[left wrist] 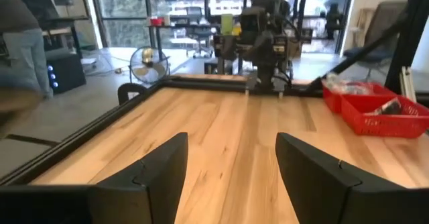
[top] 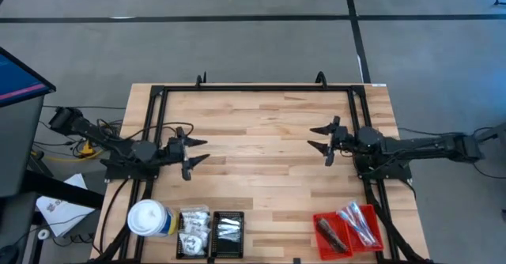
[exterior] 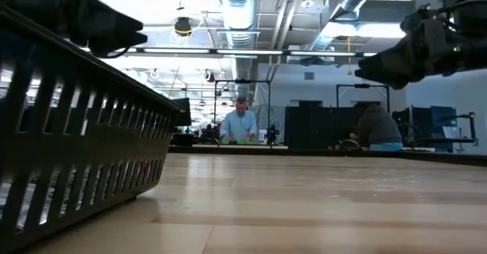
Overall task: Pick & Place Travel size toiletries
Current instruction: Return to Home Position
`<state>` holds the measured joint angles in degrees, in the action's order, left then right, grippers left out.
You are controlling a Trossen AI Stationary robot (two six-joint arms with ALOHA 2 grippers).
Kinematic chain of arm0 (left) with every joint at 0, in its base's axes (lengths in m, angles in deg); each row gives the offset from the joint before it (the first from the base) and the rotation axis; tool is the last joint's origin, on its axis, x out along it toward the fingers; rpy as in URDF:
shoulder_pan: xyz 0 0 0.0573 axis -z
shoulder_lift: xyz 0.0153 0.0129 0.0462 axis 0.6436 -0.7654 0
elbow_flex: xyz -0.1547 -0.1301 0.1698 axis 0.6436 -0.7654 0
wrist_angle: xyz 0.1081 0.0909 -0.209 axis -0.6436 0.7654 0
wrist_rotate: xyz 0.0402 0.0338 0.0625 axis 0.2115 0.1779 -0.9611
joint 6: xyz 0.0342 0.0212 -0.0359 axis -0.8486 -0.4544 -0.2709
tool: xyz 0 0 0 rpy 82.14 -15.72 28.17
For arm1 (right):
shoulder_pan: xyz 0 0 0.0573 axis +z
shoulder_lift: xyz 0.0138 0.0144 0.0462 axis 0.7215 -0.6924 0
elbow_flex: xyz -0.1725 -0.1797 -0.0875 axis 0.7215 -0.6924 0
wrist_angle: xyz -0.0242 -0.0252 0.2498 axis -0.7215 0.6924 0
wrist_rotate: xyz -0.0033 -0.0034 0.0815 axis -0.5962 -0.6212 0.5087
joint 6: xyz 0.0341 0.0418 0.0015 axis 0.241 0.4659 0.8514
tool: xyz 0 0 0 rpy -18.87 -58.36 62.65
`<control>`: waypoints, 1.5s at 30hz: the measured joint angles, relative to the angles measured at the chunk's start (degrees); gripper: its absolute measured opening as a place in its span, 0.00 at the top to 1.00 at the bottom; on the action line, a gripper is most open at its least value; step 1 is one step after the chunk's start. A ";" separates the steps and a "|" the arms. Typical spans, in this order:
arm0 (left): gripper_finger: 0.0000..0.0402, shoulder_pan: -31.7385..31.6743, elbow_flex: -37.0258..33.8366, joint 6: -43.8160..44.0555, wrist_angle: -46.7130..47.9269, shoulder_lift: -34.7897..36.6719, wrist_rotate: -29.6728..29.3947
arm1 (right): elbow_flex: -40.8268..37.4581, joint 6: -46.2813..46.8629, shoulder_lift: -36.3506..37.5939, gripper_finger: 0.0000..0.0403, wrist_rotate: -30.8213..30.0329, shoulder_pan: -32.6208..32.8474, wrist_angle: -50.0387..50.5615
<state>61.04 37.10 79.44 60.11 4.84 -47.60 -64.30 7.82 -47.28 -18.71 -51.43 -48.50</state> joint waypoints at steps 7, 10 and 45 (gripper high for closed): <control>0.46 0.21 -6.50 -2.03 -4.25 7.88 0.64 | -0.09 -0.90 6.03 0.44 1.02 -0.80 7.31; 0.46 0.25 -7.06 -1.90 -0.82 11.83 1.39 | -0.09 -0.24 6.71 0.44 -0.24 -1.72 9.75; 0.46 -0.66 -6.85 -0.22 21.76 34.32 4.95 | 0.39 26.96 6.54 0.44 -3.43 -3.13 8.38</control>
<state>60.38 30.26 79.22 81.87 39.16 -42.64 -63.91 34.77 -40.74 -22.14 -54.56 -40.12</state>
